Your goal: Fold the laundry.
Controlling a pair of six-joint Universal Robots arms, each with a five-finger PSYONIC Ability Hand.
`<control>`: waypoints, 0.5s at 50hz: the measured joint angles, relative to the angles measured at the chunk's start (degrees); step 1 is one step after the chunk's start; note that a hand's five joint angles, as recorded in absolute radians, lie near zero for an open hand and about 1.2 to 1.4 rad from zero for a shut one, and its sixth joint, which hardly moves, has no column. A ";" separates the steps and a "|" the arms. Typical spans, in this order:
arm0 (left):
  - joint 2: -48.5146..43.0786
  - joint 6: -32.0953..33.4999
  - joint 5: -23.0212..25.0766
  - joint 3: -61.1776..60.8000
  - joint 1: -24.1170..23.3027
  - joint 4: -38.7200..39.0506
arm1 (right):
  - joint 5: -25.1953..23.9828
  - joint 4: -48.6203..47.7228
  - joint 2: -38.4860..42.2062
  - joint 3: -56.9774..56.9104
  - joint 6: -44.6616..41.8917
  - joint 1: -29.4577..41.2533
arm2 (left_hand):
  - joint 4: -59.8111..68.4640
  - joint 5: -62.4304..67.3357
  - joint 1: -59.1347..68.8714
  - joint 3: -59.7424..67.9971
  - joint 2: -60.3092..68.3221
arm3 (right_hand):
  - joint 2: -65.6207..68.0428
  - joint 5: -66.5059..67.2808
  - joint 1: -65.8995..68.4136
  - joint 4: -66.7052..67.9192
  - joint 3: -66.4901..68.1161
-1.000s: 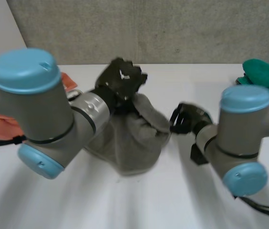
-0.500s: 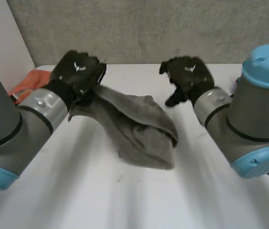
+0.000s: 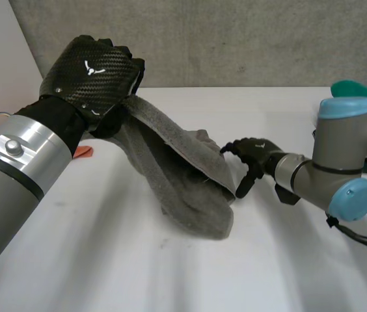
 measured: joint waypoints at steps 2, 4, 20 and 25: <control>0.12 0.02 -0.02 0.16 -0.06 0.02 | 0.38 -0.49 0.62 0.51 0.66 0.18 | 0.00 0.00 0.00 0.00 0.00 | 0.00 0.00 0.00 0.00 0.00; 0.20 0.02 -0.05 0.40 -0.11 0.04 | 0.77 -1.65 1.28 1.18 2.53 0.42 | 0.00 0.00 0.00 0.00 0.00 | 0.00 0.03 0.00 0.00 0.00; 1.70 -0.03 -0.18 0.69 0.04 0.06 | 7.02 -10.88 -0.90 3.80 13.65 3.54 | 0.00 0.00 0.00 0.00 0.00 | 50.84 50.94 43.48 52.69 52.19; 3.22 -0.07 -0.19 0.54 0.76 0.09 | 11.39 -10.59 -10.61 6.82 9.32 2.79 | 0.03 0.03 0.00 0.01 0.01 | 50.84 51.87 43.48 52.92 52.30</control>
